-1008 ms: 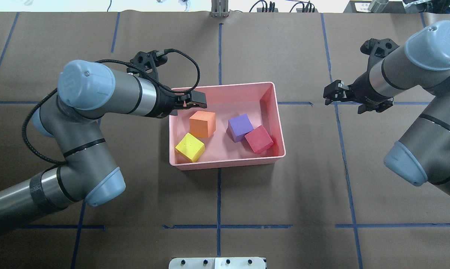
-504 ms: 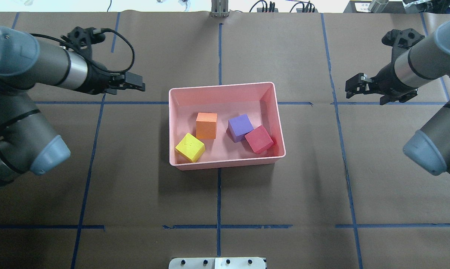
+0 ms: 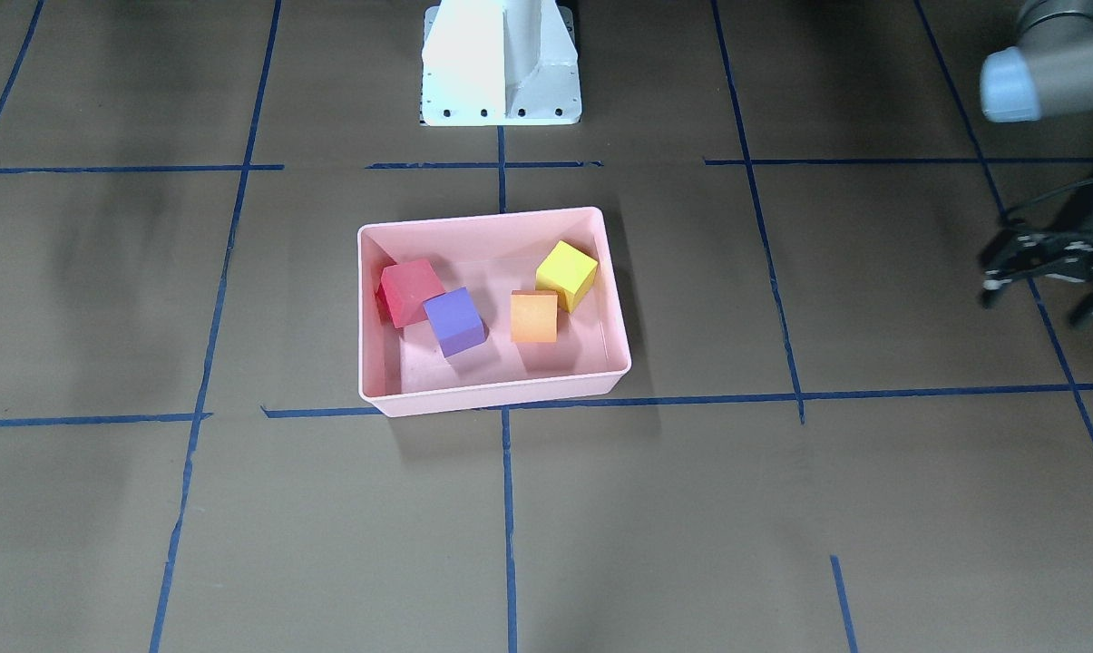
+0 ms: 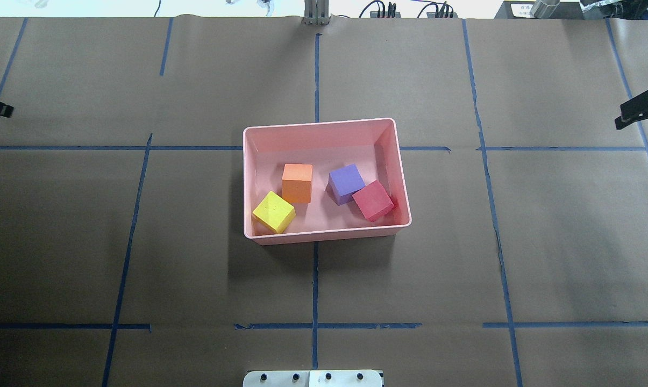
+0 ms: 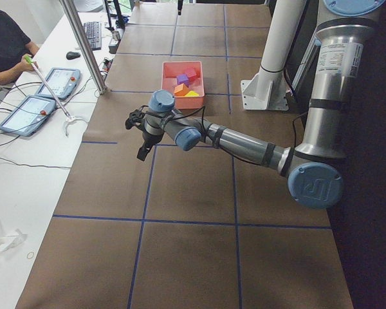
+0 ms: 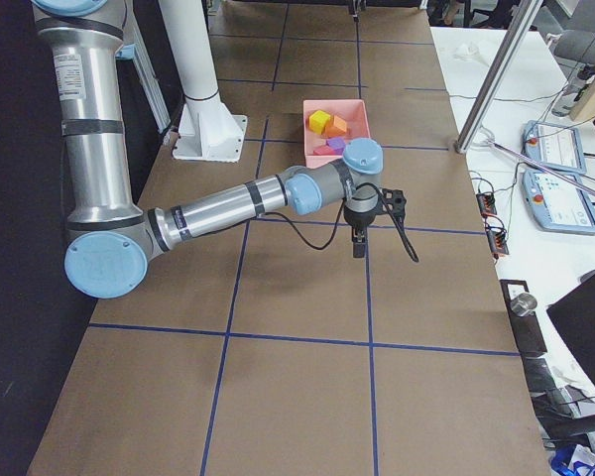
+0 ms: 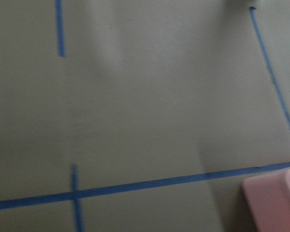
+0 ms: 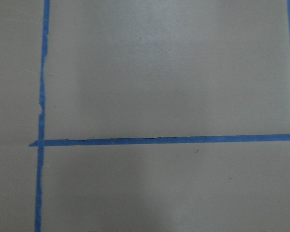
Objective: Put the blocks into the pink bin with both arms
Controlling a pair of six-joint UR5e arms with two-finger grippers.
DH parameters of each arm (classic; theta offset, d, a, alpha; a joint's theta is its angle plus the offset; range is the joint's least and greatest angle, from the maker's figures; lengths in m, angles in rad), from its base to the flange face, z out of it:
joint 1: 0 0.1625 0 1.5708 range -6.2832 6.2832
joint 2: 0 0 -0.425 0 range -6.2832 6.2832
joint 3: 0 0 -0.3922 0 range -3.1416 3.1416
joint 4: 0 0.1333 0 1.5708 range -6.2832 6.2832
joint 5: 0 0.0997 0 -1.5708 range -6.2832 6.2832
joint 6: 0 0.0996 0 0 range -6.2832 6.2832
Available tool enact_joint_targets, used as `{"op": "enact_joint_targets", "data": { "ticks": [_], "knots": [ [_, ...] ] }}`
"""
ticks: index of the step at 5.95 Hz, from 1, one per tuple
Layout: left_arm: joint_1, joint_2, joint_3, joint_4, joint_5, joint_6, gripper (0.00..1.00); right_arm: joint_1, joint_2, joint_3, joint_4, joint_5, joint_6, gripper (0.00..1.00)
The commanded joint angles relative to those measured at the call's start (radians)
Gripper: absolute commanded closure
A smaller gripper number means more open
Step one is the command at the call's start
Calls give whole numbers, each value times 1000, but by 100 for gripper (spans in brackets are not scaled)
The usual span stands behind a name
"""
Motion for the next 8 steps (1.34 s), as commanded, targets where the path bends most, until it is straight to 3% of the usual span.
{"op": "enact_joint_targets", "data": {
  "ticks": [1, 3, 6, 8],
  "knots": [
    [-202, 52, 9, 282, -92, 348, 0, 134, -26, -130, -5, 71, -249, 0],
    [-231, 127, 61, 363, -163, 419, 0, 145, -49, -161, -5, 65, -319, 0],
    [-229, 130, 86, 393, -218, 358, 0, 144, -37, -149, -126, 74, -408, 0],
    [-229, 130, 84, 390, -232, 358, 0, 144, -35, -144, -127, 68, -408, 0]
  ]
}}
